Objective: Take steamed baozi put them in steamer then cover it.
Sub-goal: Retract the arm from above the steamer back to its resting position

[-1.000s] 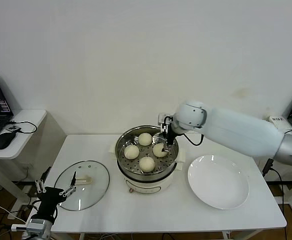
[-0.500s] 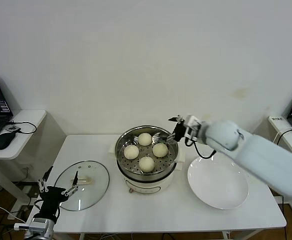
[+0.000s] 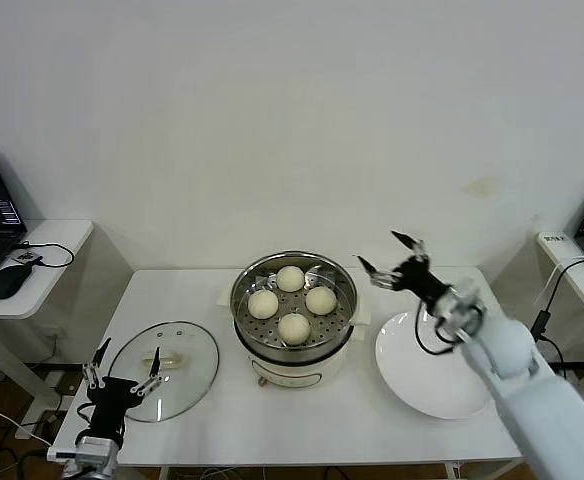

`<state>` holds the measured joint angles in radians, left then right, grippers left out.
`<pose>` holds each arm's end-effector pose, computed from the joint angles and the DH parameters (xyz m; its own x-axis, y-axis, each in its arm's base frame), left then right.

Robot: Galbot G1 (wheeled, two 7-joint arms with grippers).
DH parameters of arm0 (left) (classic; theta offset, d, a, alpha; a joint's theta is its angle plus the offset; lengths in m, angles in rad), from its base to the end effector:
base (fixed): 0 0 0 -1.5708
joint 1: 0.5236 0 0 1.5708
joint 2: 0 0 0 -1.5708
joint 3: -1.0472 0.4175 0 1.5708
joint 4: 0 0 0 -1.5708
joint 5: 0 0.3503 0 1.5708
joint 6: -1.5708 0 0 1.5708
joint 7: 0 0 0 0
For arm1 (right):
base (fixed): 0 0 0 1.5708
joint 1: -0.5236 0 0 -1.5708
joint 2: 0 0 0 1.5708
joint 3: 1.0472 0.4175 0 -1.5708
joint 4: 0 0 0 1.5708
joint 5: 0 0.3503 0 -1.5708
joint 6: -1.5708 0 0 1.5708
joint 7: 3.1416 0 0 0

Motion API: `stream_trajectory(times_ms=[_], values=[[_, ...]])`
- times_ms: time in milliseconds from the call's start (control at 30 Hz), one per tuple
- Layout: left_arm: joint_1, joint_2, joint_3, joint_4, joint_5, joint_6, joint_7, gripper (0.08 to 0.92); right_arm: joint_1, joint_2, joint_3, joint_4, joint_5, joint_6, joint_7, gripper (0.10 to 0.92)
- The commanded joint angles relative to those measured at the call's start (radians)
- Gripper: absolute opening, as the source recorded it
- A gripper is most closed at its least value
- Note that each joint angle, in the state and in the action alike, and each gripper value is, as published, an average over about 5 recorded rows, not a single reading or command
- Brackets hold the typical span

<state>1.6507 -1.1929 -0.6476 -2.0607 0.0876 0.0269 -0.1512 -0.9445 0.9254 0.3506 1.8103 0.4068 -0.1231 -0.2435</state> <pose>0.1273 0.1288 -0.3558 -0.9955 -0.0743 0.0581 -0.0388 0.8845 0.4650 0.3645 -0.1543 -0.2664 -0.8828 -0.4697 -0.0058 -0.4521 0.8529 -0.2610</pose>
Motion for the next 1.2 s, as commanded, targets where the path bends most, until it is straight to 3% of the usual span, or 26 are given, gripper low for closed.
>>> stream_trajectory(times_ms=[33,367,633,1200], values=[[-0.012,-0.018,-0.006,0.071,0.601,-0.035,-0.071,0.823,-0.476,0.319,0.593,0.074,-0.071,0.163,-0.139,0.823],[0.017,0.109,-0.036,0.119,1.098,-0.045,0.059,0.823,-0.527,0.387,0.673,0.075,-0.083,0.126,-0.075,0.822],[0.012,0.147,-0.022,0.177,1.150,-0.055,0.054,0.823,-0.534,0.410,0.691,0.027,-0.102,0.161,-0.064,0.823],[-0.169,0.146,0.072,0.353,1.141,-0.068,0.076,0.823,-0.562,0.452,0.700,0.021,-0.140,0.183,-0.068,0.823]])
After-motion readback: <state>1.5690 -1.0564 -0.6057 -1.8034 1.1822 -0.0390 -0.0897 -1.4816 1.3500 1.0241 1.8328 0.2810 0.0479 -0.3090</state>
